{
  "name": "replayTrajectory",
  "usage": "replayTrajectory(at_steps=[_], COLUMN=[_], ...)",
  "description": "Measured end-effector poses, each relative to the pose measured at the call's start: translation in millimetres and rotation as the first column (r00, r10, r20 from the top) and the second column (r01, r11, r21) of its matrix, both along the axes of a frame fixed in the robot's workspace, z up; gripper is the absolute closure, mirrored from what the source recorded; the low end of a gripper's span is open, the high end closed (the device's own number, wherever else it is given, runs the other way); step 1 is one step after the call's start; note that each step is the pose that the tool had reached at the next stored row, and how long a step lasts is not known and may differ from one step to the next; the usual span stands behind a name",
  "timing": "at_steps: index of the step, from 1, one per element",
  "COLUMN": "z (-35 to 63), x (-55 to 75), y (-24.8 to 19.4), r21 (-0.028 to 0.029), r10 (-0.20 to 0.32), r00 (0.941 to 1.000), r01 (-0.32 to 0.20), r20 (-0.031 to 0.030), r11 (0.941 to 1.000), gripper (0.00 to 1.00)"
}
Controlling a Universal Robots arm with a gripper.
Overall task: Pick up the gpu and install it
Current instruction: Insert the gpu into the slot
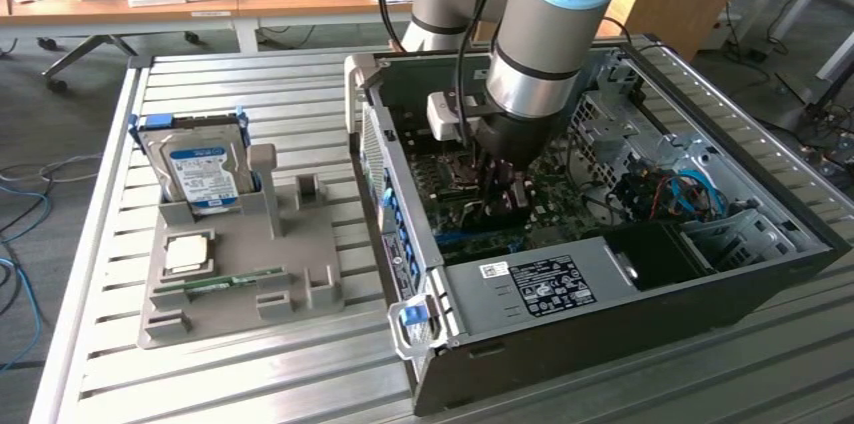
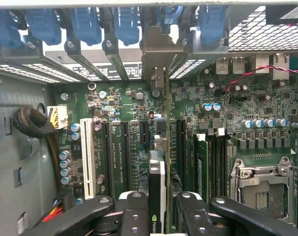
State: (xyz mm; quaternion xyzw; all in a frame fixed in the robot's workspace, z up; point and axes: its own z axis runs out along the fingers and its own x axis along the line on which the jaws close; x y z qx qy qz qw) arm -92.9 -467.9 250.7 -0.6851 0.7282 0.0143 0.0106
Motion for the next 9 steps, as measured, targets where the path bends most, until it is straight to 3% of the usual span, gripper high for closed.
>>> replayTrajectory(at_steps=[3,9], z=[-0.1,-0.1], x=[0.0,0.0], y=[0.2,0.3], r21=[0.0003,0.0065], r10=[0.001,0.01], r00=[1.0,0.9999], r01=[-0.001,-0.01], r20=[0.0001,0.0003], r11=[1.0,0.9999], gripper=[0.74,0.74])
